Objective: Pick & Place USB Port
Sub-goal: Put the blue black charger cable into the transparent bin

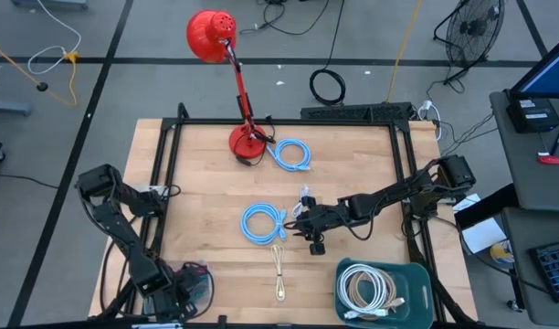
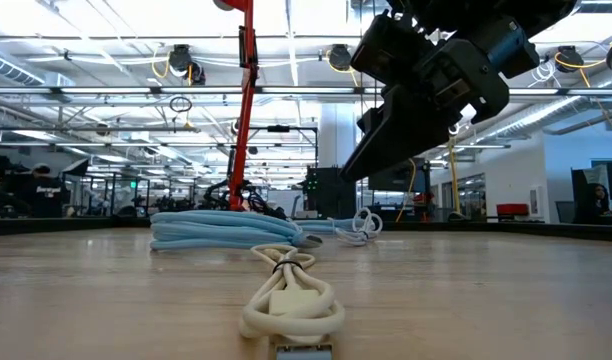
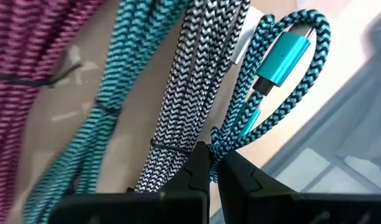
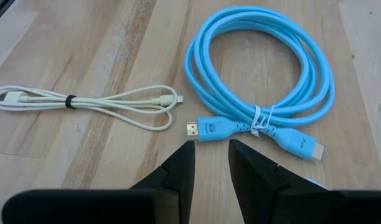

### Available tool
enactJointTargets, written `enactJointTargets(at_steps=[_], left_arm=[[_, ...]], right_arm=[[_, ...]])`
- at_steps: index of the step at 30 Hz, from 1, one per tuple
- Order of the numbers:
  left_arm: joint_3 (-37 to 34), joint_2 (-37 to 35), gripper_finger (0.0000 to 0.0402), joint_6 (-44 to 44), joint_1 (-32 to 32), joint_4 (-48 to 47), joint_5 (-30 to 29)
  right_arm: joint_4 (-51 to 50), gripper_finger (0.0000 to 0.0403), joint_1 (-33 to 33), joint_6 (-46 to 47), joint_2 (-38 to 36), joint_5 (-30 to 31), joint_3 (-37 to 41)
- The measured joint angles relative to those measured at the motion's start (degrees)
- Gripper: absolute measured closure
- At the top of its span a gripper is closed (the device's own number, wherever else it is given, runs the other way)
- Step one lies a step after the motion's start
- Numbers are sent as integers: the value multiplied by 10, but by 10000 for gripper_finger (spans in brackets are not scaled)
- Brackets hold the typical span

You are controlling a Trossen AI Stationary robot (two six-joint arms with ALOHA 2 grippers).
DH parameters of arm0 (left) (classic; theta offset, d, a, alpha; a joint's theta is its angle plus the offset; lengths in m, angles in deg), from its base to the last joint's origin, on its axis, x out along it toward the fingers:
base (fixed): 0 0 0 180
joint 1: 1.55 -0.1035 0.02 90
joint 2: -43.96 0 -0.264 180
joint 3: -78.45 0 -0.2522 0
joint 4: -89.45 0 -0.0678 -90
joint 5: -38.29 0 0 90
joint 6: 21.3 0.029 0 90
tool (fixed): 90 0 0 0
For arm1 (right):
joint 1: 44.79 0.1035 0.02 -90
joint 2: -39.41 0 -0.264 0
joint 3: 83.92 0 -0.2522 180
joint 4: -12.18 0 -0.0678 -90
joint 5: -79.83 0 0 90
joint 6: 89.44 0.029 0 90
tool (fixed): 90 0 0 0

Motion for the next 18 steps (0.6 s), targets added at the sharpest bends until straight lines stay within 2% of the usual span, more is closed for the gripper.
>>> enactJointTargets(at_steps=[18], left_arm=[[-1, 0, 394, 15, -4, -37, 4]], right_arm=[[8, 314, 0, 0, 0, 0, 0]])
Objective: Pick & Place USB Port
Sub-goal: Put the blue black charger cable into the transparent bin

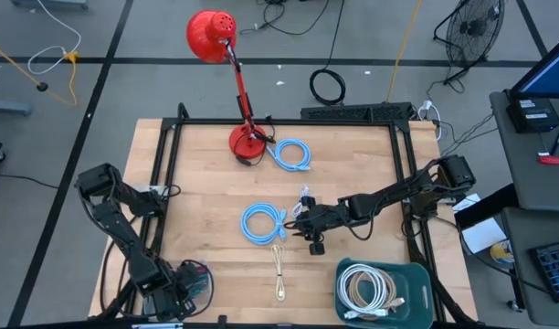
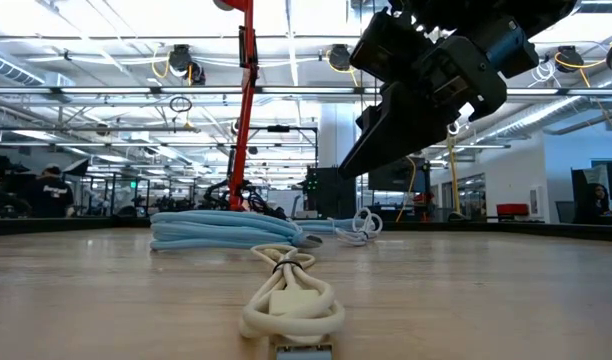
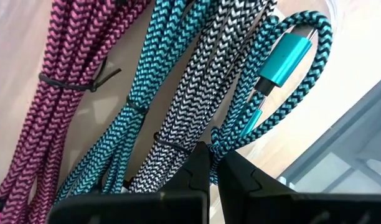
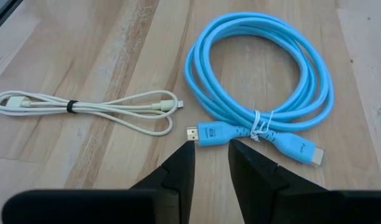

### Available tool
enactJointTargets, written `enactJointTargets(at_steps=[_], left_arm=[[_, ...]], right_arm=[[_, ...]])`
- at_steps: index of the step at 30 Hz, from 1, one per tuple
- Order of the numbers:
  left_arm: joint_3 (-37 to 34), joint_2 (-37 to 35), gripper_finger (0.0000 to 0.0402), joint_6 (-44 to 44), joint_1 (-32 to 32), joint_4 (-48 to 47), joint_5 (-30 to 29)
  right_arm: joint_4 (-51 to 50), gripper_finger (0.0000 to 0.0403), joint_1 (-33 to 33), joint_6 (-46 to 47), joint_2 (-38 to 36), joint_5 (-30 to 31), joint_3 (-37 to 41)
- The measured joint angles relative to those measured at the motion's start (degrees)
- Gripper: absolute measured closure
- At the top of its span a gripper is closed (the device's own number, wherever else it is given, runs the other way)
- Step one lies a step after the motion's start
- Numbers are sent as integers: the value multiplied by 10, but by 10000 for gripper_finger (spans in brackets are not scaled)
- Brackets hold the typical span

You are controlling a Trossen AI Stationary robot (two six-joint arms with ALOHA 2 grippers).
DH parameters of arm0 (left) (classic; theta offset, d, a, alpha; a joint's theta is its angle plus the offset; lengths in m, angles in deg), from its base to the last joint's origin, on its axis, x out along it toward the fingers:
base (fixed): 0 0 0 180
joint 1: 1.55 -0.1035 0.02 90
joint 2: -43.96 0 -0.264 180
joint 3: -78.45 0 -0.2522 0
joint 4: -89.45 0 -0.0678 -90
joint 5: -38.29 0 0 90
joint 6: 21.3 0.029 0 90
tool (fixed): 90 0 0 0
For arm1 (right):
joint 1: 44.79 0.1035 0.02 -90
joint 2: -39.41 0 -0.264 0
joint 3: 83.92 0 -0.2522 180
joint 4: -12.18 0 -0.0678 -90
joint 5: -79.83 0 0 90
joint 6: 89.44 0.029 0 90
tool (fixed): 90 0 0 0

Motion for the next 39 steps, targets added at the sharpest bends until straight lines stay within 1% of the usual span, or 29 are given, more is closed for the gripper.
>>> enactJointTargets(at_steps=[4, 7, 10, 15, 17, 20, 28, 39], left_arm=[[-1, 0, 392, 11, -7, 6, 3], [2, 0, 375, 16, -13, 6, 11], [15, 2, 366, 22, -17, -17, 12], [46, 3, 375, 39, -19, -69, -6], [53, 3, 380, 40, -19, -75, -17], [53, 3, 379, 39, -19, -66, -16], [54, 2, 336, 39, -19, -63, -13], [55, 1, 300, 33, -19, -70, 5]], right_arm=[[0, 314, 0, 0, 0, 0, 0], [0, 314, 0, 0, 0, 0, 0], [0, 314, 0, 0, 0, 0, 0], [0, 314, 0, 0, 0, 0, 0], [0, 314, 0, 0, 0, 0, 0], [0, 314, 0, 0, 0, 0, 0], [0, 314, 0, 0, 0, 0, 0], [-1, 314, 0, 0, 0, 0, 0]])
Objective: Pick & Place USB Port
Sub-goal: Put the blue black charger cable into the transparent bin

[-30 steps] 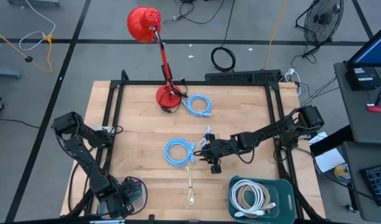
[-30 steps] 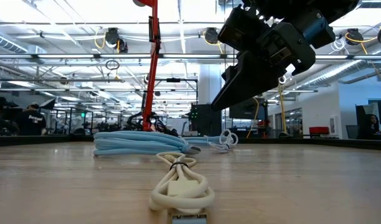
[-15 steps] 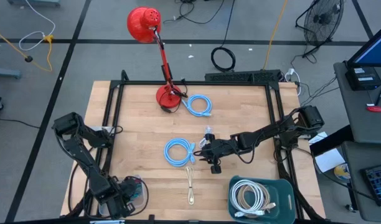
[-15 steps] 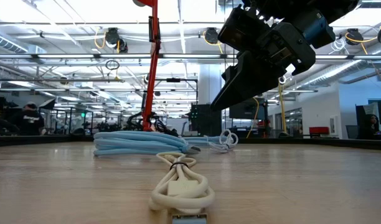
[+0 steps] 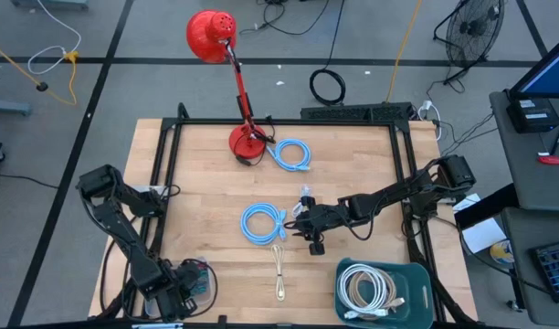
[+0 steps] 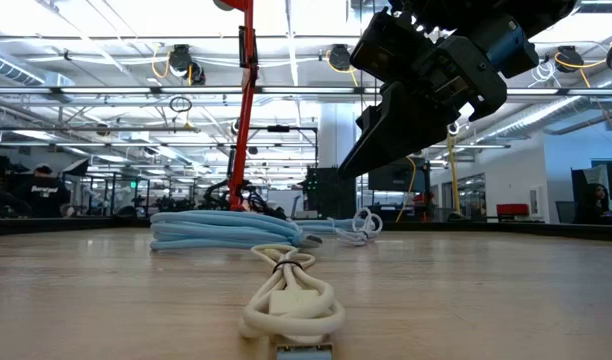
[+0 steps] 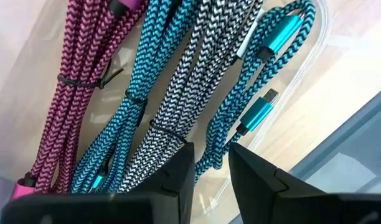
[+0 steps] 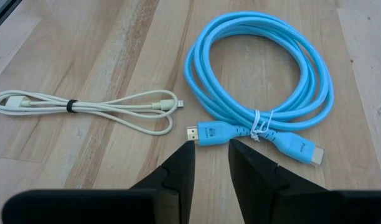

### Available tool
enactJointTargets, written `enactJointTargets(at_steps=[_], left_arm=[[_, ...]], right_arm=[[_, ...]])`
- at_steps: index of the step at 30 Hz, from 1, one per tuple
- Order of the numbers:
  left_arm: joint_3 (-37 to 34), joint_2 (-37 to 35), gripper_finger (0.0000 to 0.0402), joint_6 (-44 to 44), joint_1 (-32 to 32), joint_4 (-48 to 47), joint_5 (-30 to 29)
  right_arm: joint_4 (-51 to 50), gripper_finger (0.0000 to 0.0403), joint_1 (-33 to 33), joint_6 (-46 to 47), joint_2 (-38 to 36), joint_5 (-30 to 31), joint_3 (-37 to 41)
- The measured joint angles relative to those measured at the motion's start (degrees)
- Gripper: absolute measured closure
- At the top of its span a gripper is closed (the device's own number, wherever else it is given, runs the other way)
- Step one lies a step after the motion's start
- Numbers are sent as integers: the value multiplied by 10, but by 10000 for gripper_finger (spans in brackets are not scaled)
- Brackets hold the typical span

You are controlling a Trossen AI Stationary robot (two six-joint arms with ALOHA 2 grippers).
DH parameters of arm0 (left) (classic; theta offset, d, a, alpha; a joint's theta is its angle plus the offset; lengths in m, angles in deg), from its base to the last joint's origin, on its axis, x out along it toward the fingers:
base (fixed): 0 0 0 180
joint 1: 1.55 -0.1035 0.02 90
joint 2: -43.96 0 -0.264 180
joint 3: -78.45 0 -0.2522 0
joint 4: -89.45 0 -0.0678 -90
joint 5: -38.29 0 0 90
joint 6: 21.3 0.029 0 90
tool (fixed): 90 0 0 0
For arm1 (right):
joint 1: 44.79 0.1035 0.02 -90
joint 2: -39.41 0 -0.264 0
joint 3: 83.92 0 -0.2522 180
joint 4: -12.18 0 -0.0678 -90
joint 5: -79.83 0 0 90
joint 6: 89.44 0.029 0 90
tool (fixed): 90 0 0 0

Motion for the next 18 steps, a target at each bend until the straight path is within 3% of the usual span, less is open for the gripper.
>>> enactJointTargets(at_steps=[8, 18], left_arm=[[1, 0, 274, 0, 0, -10, 30], [1, 0, 272, 22, -17, -30, 68]], right_arm=[[0, 314, 0, 0, 0, 0, 0], [0, 314, 0, 0, 0, 0, 0]])
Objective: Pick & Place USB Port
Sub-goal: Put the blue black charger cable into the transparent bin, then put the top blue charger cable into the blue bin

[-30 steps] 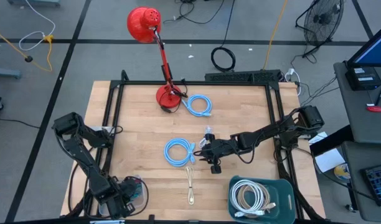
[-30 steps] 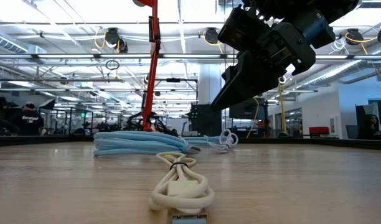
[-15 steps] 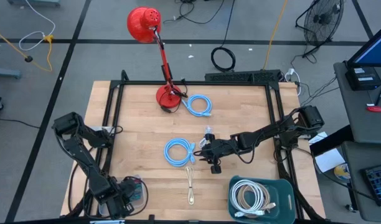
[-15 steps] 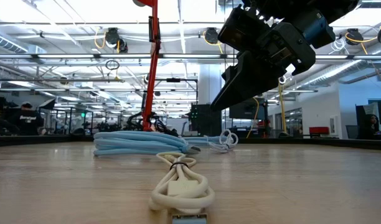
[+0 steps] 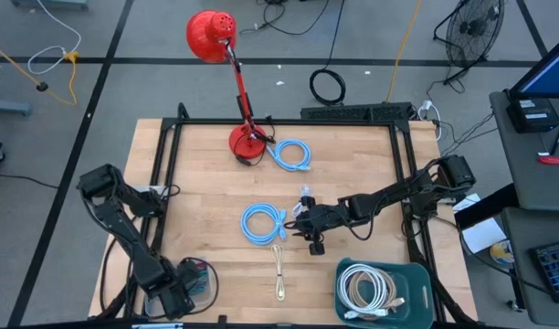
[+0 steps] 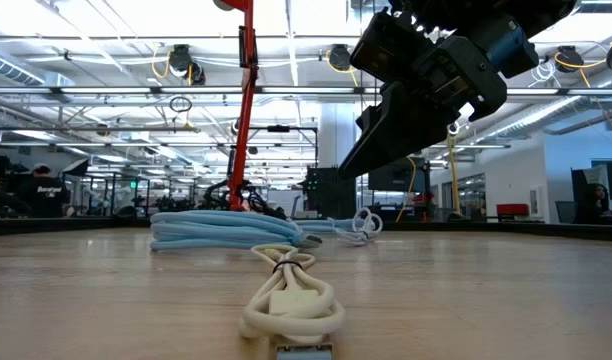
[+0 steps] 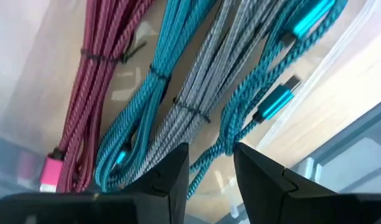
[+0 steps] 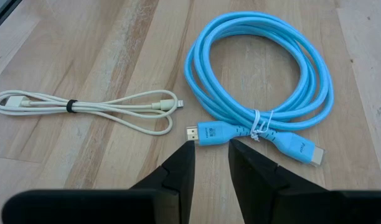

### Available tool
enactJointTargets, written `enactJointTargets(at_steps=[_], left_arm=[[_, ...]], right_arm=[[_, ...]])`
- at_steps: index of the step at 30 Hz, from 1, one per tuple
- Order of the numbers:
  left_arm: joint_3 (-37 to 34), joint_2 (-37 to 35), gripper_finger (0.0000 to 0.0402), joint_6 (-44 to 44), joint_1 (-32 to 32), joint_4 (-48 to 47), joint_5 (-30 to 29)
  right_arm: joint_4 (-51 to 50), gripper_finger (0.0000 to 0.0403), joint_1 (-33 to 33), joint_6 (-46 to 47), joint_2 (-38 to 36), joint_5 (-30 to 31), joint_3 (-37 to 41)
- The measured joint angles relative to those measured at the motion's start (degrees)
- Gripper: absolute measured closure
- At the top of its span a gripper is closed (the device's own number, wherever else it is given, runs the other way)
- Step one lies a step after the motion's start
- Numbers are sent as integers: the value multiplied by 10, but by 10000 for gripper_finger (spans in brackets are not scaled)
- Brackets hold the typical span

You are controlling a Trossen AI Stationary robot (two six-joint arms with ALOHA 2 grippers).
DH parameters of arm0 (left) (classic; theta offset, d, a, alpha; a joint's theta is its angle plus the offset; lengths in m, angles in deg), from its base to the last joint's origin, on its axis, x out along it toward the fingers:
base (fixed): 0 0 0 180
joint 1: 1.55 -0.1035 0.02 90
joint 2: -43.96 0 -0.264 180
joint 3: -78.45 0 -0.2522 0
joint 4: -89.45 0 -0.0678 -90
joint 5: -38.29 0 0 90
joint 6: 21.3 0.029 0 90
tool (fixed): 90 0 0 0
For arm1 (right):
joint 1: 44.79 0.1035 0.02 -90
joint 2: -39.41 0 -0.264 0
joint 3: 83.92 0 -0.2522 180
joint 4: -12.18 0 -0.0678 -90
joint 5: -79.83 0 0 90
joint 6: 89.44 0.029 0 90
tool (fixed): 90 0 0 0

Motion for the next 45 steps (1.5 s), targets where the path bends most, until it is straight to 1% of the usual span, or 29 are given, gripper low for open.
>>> enactJointTargets(at_steps=[6, 10, 16, 20, 24, 29, 31, 34, 37, 41, 43, 45], left_arm=[[2, 0, 272, 35, -18, -1, -4], [20, 0, 272, 61, -26, -18, -9], [80, 0, 272, 74, -29, -131, -28], [136, 0, 272, 76, -29, -241, -59], [190, 0, 272, 79, -31, -351, -145], [230, -1, 272, 40, -46, -461, -266], [233, -3, 272, 27, -57, -466, -318], [233, -5, 272, 42, -77, -458, -399], [233, -5, 272, 52, -99, -459, -466], [233, -5, 272, 54, -128, -461, -571], [233, -5, 272, 55, -143, -460, -621], [233, -5, 272, 49, -160, -460, -654]], right_arm=[[0, 314, 0, 0, 0, 0, 0], [0, 314, 0, 0, 0, 0, 0], [0, 314, 0, 0, 0, 0, 0], [0, 314, 0, 0, 0, 0, 0], [0, 314, 0, 0, 0, 0, 0], [0, 314, 0, 3, 0, 7, 0], [-2, 314, 0, 12, 0, 31, 0], [-9, 314, 0, 15, -5, 62, 0], [-21, 314, 1, 19, -22, 102, 0], [-69, 314, 5, 25, -58, 174, 0], [-94, 314, 6, 29, -79, 220, -1], [-140, 314, 10, 39, -102, 271, 0]])
